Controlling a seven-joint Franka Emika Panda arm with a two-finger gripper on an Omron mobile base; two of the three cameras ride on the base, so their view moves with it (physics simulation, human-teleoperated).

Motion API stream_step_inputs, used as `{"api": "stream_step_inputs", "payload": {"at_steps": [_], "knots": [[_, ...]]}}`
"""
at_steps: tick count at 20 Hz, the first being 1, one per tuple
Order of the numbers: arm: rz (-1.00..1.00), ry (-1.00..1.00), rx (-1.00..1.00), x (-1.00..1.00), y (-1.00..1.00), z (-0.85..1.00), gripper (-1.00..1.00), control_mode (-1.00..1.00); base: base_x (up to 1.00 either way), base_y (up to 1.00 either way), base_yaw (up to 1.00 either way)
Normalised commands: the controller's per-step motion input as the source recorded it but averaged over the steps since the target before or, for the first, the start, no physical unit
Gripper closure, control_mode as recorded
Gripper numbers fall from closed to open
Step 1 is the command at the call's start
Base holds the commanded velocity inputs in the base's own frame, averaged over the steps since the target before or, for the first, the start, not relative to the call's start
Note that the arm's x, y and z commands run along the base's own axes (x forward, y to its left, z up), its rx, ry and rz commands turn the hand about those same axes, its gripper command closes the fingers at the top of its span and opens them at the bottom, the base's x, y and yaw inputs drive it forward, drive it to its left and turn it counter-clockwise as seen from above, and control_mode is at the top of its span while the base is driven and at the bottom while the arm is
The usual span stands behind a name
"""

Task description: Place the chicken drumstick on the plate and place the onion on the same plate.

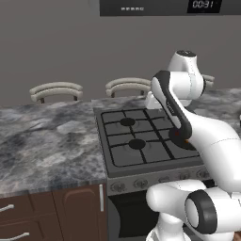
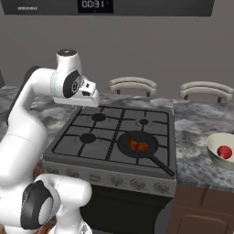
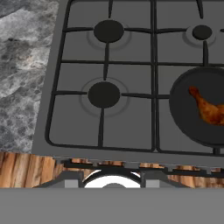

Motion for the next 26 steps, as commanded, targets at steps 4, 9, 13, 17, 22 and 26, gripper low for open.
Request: {"api": "stream_step_inputs", "payload": {"at_steps": [4,9,13,17,22,26], "knots": [[0.02,0.0,0.0,0.0,-0.13,0.0,-1.0,-1.0,0.0,0.0,0.0],[0.03,0.0,0.0,0.02,-0.5,0.0,-1.0,-1.0,0.0,0.0,0.0],[0.09,0.0,0.0,0.0,-0.77,0.0,-1.0,-1.0,0.0,0.0,0.0],[0.06,0.02,0.0,0.1,-0.57,-0.03,-1.0,-1.0,0.0,0.0,0.0],[0.06,0.02,0.0,0.12,-0.47,-0.21,-1.0,-1.0,0.0,0.0,0.0],[0.06,0.04,-0.06,0.34,-0.14,-0.34,-1.0,-1.0,0.0,0.0,0.0]]}}
